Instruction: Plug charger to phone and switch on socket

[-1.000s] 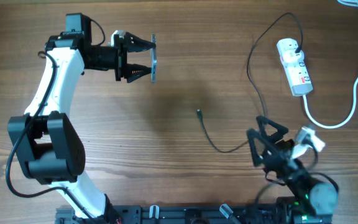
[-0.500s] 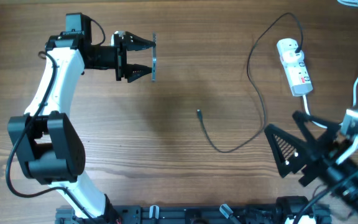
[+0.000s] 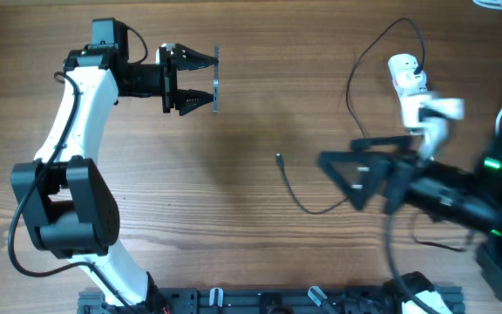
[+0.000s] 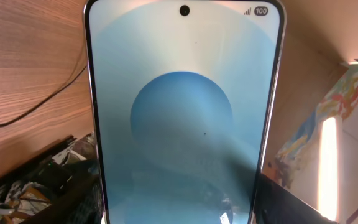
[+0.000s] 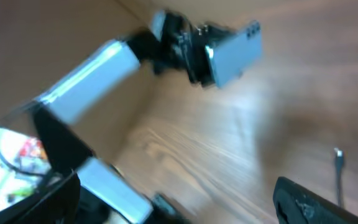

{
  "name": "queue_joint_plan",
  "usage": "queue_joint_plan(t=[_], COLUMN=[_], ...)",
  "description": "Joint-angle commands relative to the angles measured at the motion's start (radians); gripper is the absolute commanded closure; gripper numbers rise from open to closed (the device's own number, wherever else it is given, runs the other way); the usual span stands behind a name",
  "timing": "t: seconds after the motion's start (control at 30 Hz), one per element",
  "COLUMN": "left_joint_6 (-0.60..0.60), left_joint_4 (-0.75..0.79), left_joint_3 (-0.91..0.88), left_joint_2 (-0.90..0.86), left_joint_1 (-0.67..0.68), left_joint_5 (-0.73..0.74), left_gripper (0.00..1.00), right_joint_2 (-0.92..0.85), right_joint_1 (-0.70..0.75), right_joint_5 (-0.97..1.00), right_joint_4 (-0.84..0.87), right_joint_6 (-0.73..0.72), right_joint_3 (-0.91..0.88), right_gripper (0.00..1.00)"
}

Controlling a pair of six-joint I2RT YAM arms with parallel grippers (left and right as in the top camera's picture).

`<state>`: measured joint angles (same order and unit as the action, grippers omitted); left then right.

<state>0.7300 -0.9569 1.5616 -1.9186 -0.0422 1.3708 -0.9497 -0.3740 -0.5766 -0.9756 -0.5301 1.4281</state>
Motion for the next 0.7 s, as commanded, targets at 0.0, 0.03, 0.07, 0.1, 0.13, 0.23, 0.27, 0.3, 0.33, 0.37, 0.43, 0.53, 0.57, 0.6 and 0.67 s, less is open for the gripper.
queue_joint_plan(t=[0.0,0.03,0.07,0.1,0.13,0.23,0.27,0.3,0.33,0.37,0.43,0.53,0.57,0.6,0.67], left_joint_6=[0.015,0.015,0.015,0.015,0.015,0.015,0.015,0.015,0.016,0.016,0.020,0.037,0.044,0.050,0.064], left_joint_4=[0.003,0.003,0.003,0.003,0.003,0.003,0.003,0.003,0.003,0.003,0.003,0.002,0.003,0.003,0.003], left_joint_3=[0.010,0.010,0.010,0.010,0.010,0.010,0.010,0.010,0.010,0.010,0.010,0.010,0.010,0.010,0.010], left_joint_2=[0.039,0.039,0.039,0.039,0.039,0.039,0.039,0.039,0.039,0.039,0.039,0.039,0.039,0.039,0.039], left_joint_1=[-0.004,-0.004,-0.004,-0.004,-0.004,-0.004,-0.004,-0.004,-0.004,-0.004,-0.004,-0.004,-0.004,-0.004,-0.004], left_joint_5=[0.053,0.053,0.053,0.053,0.052,0.053,0.053,0.053,0.053,0.053,0.053,0.053,0.053,0.053,0.053], left_gripper=[0.31,0.31,0.31,0.31,0.31,0.31,0.31,0.31,0.31,0.31,0.31,0.31,0.31,0.31,0.31], right_joint_2=[-0.192,-0.290,-0.389,-0.459,-0.527,-0.738,-0.771,-0.826,-0.863,-0.879,-0.885,-0.898,-0.911,-0.926,-0.972], right_joint_1=[-0.221,-0.288,-0.336,-0.362,-0.386,-0.454,-0.465,-0.485,-0.503,-0.519,-0.543,-0.597,-0.617,-0.631,-0.658], right_joint_5=[0.427,0.525,0.597,0.648,0.695,0.763,0.779,0.818,0.858,0.888,0.914,1.055,1.098,1.140,1.252], right_joint_4=[-0.079,-0.143,-0.204,-0.248,-0.286,-0.327,-0.327,-0.327,-0.319,-0.289,-0.228,-0.192,-0.182,-0.182,-0.193], right_joint_6=[-0.021,-0.023,-0.039,-0.064,-0.083,-0.042,-0.042,-0.045,-0.056,-0.085,-0.124,-0.229,-0.228,-0.229,-0.254], right_joint_3=[0.122,0.208,0.300,0.365,0.427,0.597,0.622,0.666,0.702,0.711,0.711,0.710,0.710,0.710,0.707], right_gripper=[0.01,0.00,0.01,0.00,0.01,0.00,0.00,0.01,0.00,0.00,0.01,0.05,0.05,0.05,0.05])
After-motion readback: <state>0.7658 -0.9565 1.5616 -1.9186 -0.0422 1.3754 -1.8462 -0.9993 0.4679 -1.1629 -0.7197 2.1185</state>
